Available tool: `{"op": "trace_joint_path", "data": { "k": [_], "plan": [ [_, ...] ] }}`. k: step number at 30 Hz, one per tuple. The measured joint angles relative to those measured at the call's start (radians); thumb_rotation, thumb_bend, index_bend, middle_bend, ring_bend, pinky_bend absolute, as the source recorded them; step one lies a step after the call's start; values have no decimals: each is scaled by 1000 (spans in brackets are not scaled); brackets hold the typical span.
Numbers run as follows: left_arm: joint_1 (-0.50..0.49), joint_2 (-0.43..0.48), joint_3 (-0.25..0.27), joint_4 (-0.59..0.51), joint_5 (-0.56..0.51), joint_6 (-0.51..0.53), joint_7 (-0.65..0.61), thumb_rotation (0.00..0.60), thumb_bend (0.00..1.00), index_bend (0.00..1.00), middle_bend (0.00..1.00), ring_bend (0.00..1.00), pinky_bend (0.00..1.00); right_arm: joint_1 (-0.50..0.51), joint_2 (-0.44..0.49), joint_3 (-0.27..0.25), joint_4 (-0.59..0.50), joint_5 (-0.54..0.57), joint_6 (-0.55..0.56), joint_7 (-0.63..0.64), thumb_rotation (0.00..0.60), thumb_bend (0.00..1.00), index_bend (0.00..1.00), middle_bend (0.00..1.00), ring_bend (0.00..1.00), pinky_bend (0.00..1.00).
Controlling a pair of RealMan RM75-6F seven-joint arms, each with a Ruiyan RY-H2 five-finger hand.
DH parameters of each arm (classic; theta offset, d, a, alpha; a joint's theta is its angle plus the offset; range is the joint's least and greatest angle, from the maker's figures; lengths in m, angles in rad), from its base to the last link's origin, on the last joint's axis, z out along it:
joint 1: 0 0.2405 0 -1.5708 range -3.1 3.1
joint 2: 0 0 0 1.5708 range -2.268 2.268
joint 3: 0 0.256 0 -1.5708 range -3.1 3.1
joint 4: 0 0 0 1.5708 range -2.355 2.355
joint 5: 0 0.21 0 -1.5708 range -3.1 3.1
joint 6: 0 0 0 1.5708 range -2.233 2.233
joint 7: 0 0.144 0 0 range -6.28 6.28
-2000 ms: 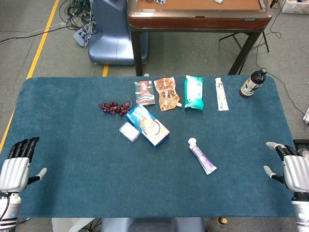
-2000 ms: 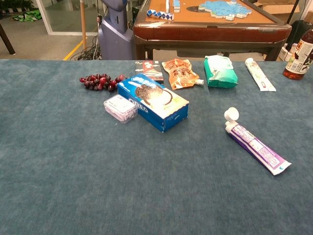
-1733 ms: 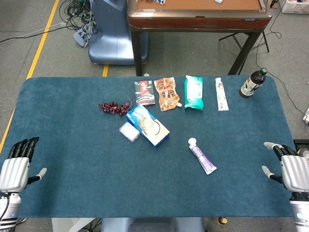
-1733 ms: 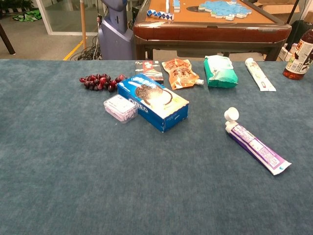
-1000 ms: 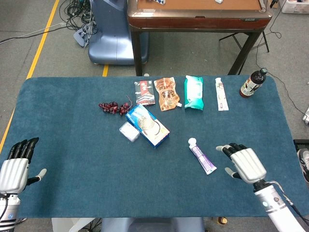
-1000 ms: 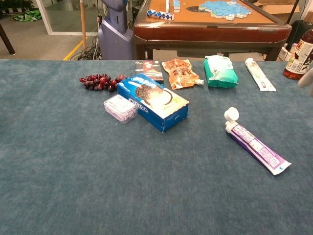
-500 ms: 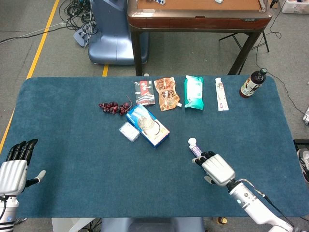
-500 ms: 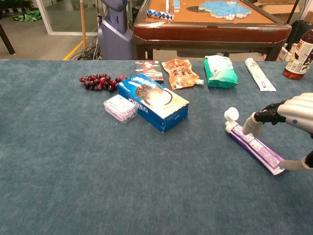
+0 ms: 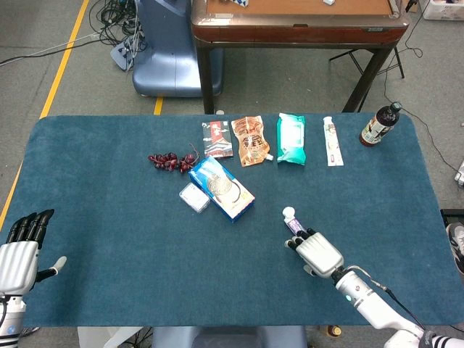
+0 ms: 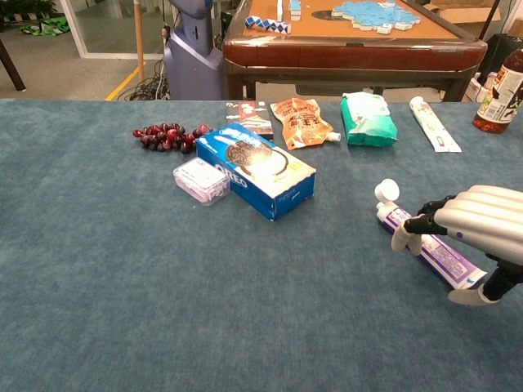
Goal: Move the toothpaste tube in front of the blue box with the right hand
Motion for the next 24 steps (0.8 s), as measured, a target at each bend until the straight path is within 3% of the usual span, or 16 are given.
{"op": "trace_joint_path", "data": {
  "k": [10,24],
  "plan": [
    [3,-1,1,6,-2,-2,-6,600,180,0,89,63,49,16,-11,-7,45,27,-12,-36,580,235,302,405,245,271],
    [-6,-9,-3,5,-1,-12,6,600,180,0,89,63,48,-19,30,15,69,90,76,-26,580,234,302,414,245,271]
  ]
}}
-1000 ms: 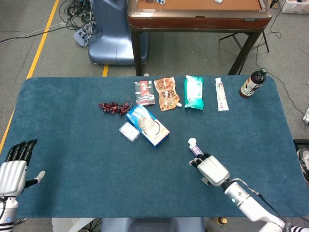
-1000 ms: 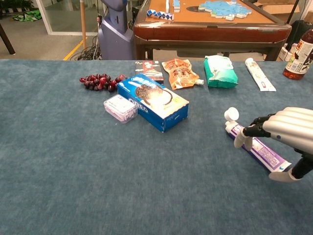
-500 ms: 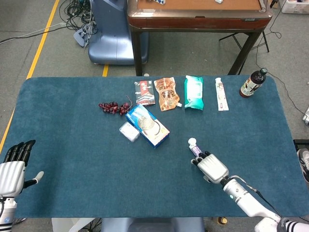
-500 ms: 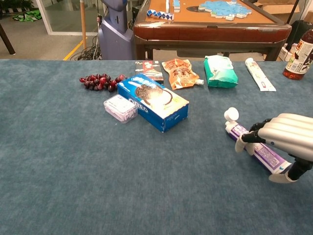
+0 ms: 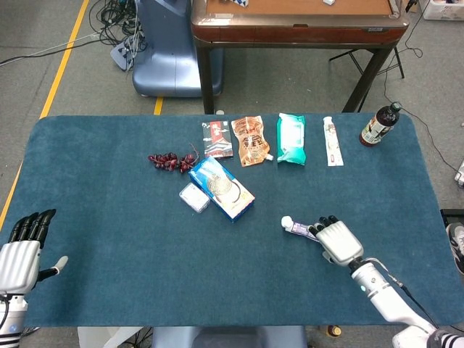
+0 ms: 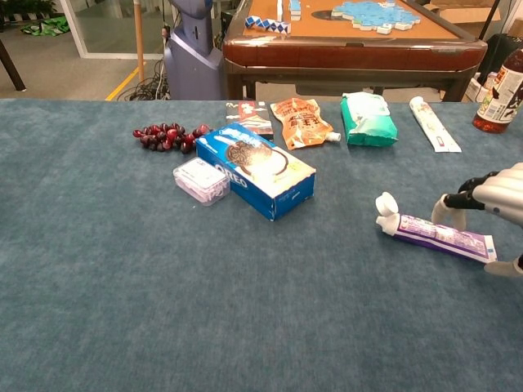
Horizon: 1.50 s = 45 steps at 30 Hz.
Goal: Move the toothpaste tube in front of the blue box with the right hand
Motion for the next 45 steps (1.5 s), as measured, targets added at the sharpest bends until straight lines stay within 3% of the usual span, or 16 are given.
{"op": "trace_joint_path", "data": {
  "k": [7,20,34,45],
  "plan": [
    [-6,0,-4,-12,1,-4,10,600,180,0,89,63,49,4,-1,39,-15,55,12,2,581,204,302,424,245,271],
    [4,6,-1,-15,-7,3,8,600,180,0,89,63,48,104,-83,80,7,169,-127,-43,547,197,298,397,234,266],
    [-3,0,-1,-3,-12,-11,5,600,180,0,89,63,48,74,-39,19,-53,111,-72,38,547,197,298,412,234,266],
    [-1,1,0,-15,-7,-5,15,600,180,0,89,62,48,45,-78,24,42,99,6,35,549,313,363,435,245,266]
  ]
}}
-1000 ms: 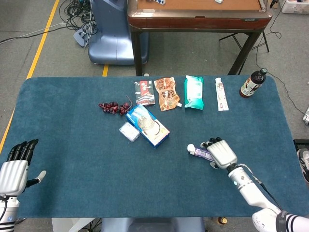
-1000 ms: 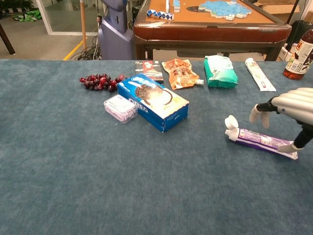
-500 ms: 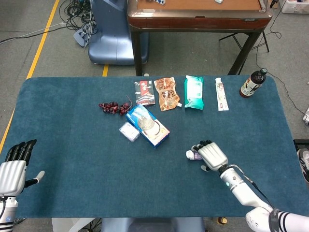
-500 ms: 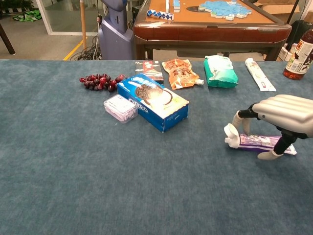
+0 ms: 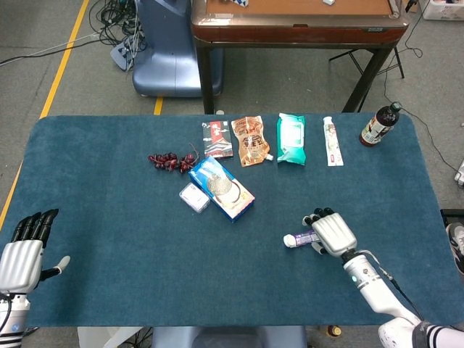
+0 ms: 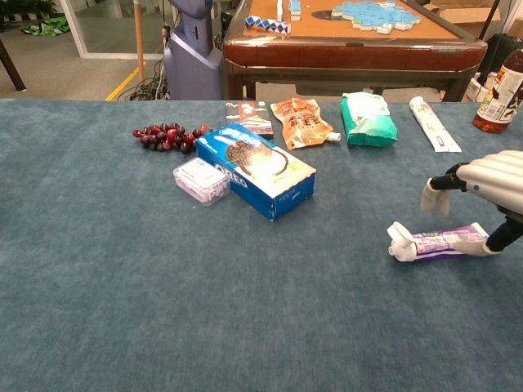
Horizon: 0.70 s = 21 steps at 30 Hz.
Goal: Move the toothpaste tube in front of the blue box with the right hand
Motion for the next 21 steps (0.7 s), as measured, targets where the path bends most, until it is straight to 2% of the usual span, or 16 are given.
{"op": "trace_joint_path", "data": {
  "k": [5,11,17,21],
  "plan": [
    [6,10,0,-6,1,9,-2,600,179,0,89,63,49,0,-36,-2,48,-8,5,10,549,328,384,444,251,266],
    [10,15,3,-10,2,10,-7,600,180,0,89,62,49,1,-44,-17,56,-19,-3,6,549,326,384,444,251,266],
    [7,14,3,-9,5,7,-8,600,180,0,89,63,48,-5,-42,-20,60,-18,3,-11,551,255,385,452,253,266],
    [7,13,3,-10,8,8,-7,600,180,0,89,63,49,-5,-50,-20,70,-19,5,-22,549,250,394,463,262,266]
  ]
}}
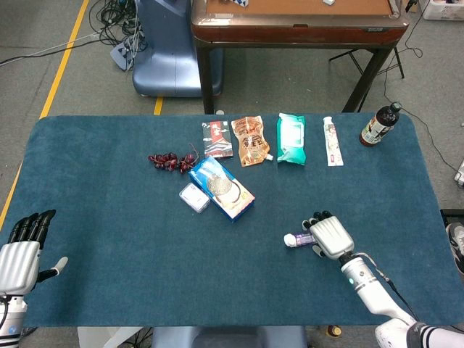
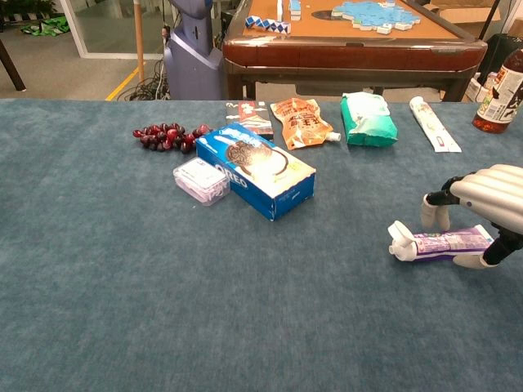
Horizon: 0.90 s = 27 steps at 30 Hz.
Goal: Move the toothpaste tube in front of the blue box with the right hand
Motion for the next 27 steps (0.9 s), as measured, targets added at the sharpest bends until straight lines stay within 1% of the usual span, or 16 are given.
{"op": "trace_joint_path", "data": {
  "k": [16,24,27],
  "plan": [
    [5,7,-1,0,0,5,-8,600,179,0,89,62,49,10,-25,7,31,12,-17,-28,552,260,414,470,275,266],
    [4,6,-2,2,1,5,-9,600,180,0,89,62,49,14,-25,5,39,23,-36,-27,552,387,480,511,316,265],
    [4,5,-1,2,0,4,-9,600,180,0,89,63,48,15,-26,6,42,32,-45,-29,556,396,504,525,330,265]
  ]
}}
